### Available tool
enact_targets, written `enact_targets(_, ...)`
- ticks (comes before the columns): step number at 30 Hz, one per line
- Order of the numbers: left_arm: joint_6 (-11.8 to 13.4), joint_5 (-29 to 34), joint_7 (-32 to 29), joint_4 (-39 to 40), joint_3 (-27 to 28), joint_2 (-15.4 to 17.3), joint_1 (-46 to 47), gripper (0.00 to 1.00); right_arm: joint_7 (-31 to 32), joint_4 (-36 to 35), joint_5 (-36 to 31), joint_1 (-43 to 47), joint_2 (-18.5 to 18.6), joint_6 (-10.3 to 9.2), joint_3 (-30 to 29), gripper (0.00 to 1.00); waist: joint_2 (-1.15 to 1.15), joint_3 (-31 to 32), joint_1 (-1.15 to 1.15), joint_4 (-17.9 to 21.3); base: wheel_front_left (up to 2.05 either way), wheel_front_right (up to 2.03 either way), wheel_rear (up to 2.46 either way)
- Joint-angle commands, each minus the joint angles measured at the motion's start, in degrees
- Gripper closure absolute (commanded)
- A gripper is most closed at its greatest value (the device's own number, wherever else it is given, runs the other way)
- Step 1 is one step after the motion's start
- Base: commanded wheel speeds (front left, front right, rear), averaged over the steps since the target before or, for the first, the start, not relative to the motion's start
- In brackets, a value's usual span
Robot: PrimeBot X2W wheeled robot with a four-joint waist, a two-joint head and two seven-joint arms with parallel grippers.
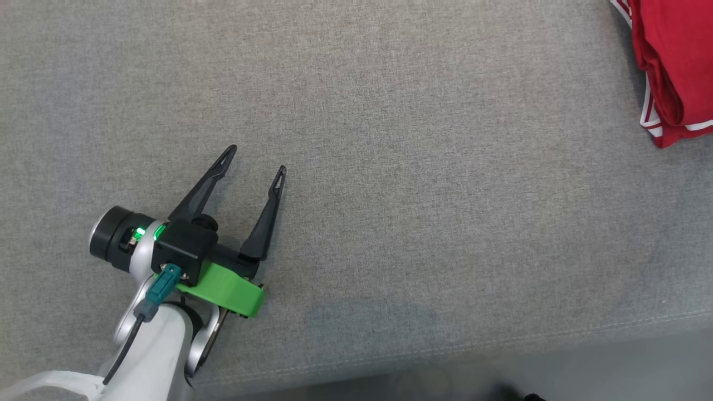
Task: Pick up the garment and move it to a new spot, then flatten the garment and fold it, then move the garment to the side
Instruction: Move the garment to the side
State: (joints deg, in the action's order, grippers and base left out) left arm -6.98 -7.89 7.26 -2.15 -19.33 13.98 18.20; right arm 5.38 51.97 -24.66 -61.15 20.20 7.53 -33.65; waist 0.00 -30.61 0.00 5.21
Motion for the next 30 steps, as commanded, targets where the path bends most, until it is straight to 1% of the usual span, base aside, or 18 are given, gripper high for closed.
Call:
enact_targets(1, 0.21, -0.49, 1.05, -0.37, -0.38, 0.05, 0.88, 0.0, -1.26, 0.68, 0.06, -0.47, -0.29, -0.09, 0.01, 0.0, 0.0, 1.02, 0.0, -0.02, 0.0, 0.0, 0.0)
enact_targets(2, 0.26, -0.47, 1.35, -0.55, -0.4, 0.09, 0.95, 0.0, -1.99, 0.84, 0.38, -0.41, -0.29, -0.09, -0.02, 0.0, 0.0, 1.55, 0.0, -0.04, 0.0, 0.0, 0.0)
enact_targets(4, 1.36, -0.11, 2.19, -1.06, 0.14, -0.04, 0.88, 0.0, -3.89, 1.01, 0.36, 0.27, 0.11, -0.09, 0.55, 0.0, 0.0, 2.76, 0.0, -0.07, 0.0, 0.0, 0.0)
enact_targets(5, 3.16, -0.47, 2.85, -1.66, 1.28, -0.71, 0.27, 0.0, -6.15, 1.19, 1.21, 1.11, -0.13, -0.09, 1.01, 0.0, 0.0, 4.16, 0.0, -0.03, 0.0, 0.0, 0.0)
enact_targets(7, 3.52, -0.95, 2.85, -2.11, 1.48, -0.94, -0.17, 0.0, -7.38, 1.17, 1.6, 1.55, -0.43, -0.09, 1.34, 0.0, 0.0, 4.92, 0.0, 0.01, 0.0, 0.0, 0.0)
enact_targets(10, 5.24, -2.69, 3.97, -2.81, 3.32, -2.27, -1.2, 0.0, -10.83, 1.59, 3.21, 2.94, -0.96, -0.09, 3.02, 0.0, 0.0, 7.46, 0.0, -0.07, 0.0, 0.0, 0.0)
enact_targets(12, 6.27, -3.71, 4.46, -3.56, 4.32, -2.86, -1.88, 0.0, -13.1, 2.2, 5.02, 4.25, -1.24, -0.09, 4.27, 0.0, 0.0, 9.35, 0.0, -0.26, 0.0, 0.0, 0.0)
enact_targets(13, 6.16, -4.45, 4.28, -4.18, 4.42, -3.22, -2.34, 0.0, -14.36, 2.43, 6.08, 4.92, -1.61, -0.09, 4.93, 0.0, 0.0, 10.44, 0.0, -0.35, 0.0, 0.0, 0.0)
enact_targets(14, 6.71, -4.77, 4.16, -4.77, 4.85, -3.36, -2.71, 0.0, -15.47, 2.59, 7.02, 5.55, -1.77, -0.09, 5.39, 0.0, 0.0, 11.41, 0.0, -0.4, 0.0, 0.0, 0.0)
enact_targets(17, 8.12, -6.14, 4.54, -6.32, 6.48, -3.74, -3.99, 0.0, -17.97, 2.64, 9.81, 7.89, -3.28, -0.09, 7.21, 0.0, 0.0, 14.59, 0.0, -0.35, 0.0, 0.0, 0.0)
enact_targets(24, 11.28, -8.92, 4.84, -8.91, 9.82, -4.59, -7.59, 0.0, -19.89, 0.26, 15.39, 15.2, -7.75, -0.09, 12.66, 0.0, 0.0, 21.84, 0.0, -1.32, 0.0, 0.0, 0.0)
enact_targets(30, 12.96, -11.73, 4.73, -9.56, 12.15, -5.3, -11.49, 0.0, -20.22, -4.25, 19.71, 22.59, -11.54, -0.09, 18.64, 0.0, 0.0, 27.26, 0.0, -2.42, 0.0, 0.0, 0.0)
